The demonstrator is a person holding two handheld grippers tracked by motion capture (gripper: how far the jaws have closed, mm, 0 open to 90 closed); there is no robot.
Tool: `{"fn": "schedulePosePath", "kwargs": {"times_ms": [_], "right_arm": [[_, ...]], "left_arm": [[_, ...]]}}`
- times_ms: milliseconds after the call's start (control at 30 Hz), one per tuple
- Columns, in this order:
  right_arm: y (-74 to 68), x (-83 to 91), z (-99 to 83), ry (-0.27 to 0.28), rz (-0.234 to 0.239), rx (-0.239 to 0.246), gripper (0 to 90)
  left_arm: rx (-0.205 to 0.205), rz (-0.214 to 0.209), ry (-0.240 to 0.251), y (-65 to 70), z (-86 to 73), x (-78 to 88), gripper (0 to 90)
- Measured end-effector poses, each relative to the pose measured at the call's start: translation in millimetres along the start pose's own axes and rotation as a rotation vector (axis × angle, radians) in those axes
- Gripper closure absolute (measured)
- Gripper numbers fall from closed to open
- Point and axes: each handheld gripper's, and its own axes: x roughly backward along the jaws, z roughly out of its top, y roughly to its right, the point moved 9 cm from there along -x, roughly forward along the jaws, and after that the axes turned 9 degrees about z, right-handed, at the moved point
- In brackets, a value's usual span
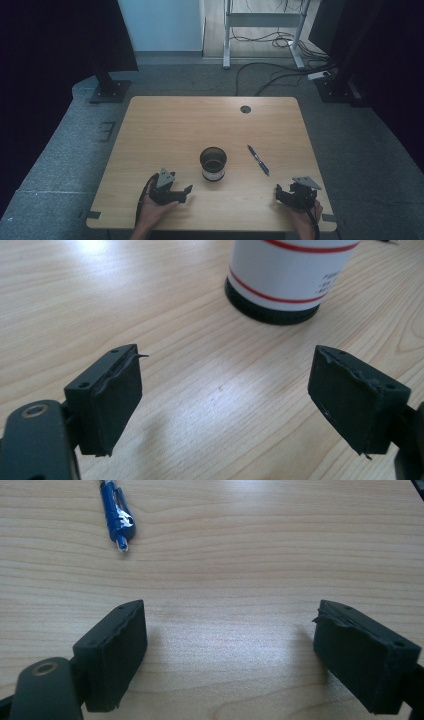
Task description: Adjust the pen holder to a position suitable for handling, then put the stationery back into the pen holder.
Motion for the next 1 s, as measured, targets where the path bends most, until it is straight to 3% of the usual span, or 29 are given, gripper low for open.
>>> {"fn": "schedulePosePath", "kwargs": {"times_ms": [200, 333, 433, 700, 900, 1000], "right_arm": [[1.7, 1.2, 1.2, 0.017, 0.027, -0.029, 13.4], [6.0, 5.0, 3.6, 0.030, 0.019, -0.042, 15.3], [3.5, 11.3, 9.7, 0.060, 0.019, -0.025, 18.3], [-24.7, 16.1, 24.7, 0.102, 0.111, 0.024, 26.6], [-44.0, 14.6, 41.4, 0.142, 0.188, 0.020, 32.6], [-54.1, 9.3, 50.8, 0.129, 0.204, 0.055, 34.6]], "left_arm": [[0.007, 0.007, -0.013, -3.6, -5.1, 1.4, 14.4], [0.014, 0.006, -0.009, -4.9, -4.9, 2.6, 14.4], [0.015, 0.009, -0.010, -5.6, -5.5, 1.9, 14.4], [-0.028, 0.009, -0.010, -3.3, -9.2, 3.9, 14.5], [-0.036, -0.031, 0.001, -0.9, -6.5, 6.2, 14.6], [-0.034, -0.054, 0.013, 2.1, -4.0, 9.4, 14.6]]}}
